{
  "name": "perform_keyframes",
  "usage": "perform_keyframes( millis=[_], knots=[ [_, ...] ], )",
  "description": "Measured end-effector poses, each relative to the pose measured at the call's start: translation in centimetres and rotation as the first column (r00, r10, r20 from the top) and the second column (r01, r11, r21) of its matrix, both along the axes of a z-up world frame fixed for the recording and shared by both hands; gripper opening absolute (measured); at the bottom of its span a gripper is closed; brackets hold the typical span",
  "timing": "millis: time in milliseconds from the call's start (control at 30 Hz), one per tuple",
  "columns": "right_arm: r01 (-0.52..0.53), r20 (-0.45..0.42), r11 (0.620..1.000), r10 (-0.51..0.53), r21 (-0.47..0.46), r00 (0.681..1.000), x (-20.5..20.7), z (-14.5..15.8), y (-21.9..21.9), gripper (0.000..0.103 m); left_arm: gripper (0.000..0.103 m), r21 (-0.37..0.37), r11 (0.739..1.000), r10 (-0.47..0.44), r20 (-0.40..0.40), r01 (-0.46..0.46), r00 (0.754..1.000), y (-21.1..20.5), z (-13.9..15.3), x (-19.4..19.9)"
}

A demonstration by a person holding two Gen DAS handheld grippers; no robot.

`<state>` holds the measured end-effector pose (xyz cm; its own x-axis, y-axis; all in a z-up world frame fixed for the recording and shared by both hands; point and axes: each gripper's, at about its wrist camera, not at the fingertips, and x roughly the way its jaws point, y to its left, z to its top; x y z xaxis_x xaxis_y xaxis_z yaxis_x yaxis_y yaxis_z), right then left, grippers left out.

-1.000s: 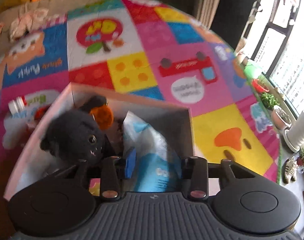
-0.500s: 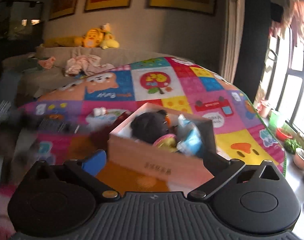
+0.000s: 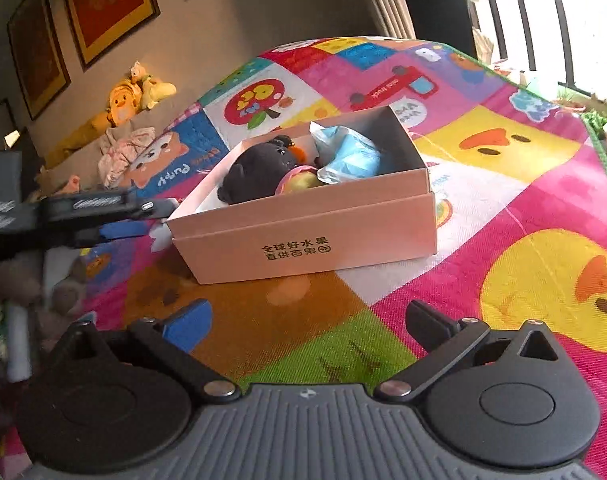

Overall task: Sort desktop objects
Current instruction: 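Lower the packet into the box and open the right gripper, then move the left gripper to the small white bottle and grasp it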

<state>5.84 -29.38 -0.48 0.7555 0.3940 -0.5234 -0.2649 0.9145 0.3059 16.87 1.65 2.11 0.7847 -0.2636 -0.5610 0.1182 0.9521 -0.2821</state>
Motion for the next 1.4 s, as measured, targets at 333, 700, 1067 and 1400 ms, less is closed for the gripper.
perform_keyframes(
  millis=[333,700,1067,1400],
  knots=[
    [-0.011,0.000,1.000,0.011,0.018,1.000,0.1,0.1,0.0,0.103,0.051,-0.071,0.997,-0.011,-0.086,0.005,0.996,-0.4,-1.8,3.5],
    [0.004,-0.010,1.000,-0.004,0.021,1.000,0.2,-0.1,-0.1,0.103,0.050,0.008,0.998,-0.064,-0.056,0.065,0.996,-0.2,-0.1,-6.1],
    [0.000,0.034,0.998,0.002,-0.068,0.999,-1.3,0.9,1.3,0.103,0.080,-0.055,0.996,-0.065,0.019,0.066,0.998,2.1,1.5,-13.5],
    [-0.036,0.105,0.991,0.050,-0.126,0.993,-2.4,0.9,2.7,0.103,0.077,-0.023,0.982,0.187,-0.035,-0.188,0.982,4.8,0.6,-2.0]
  ],
)
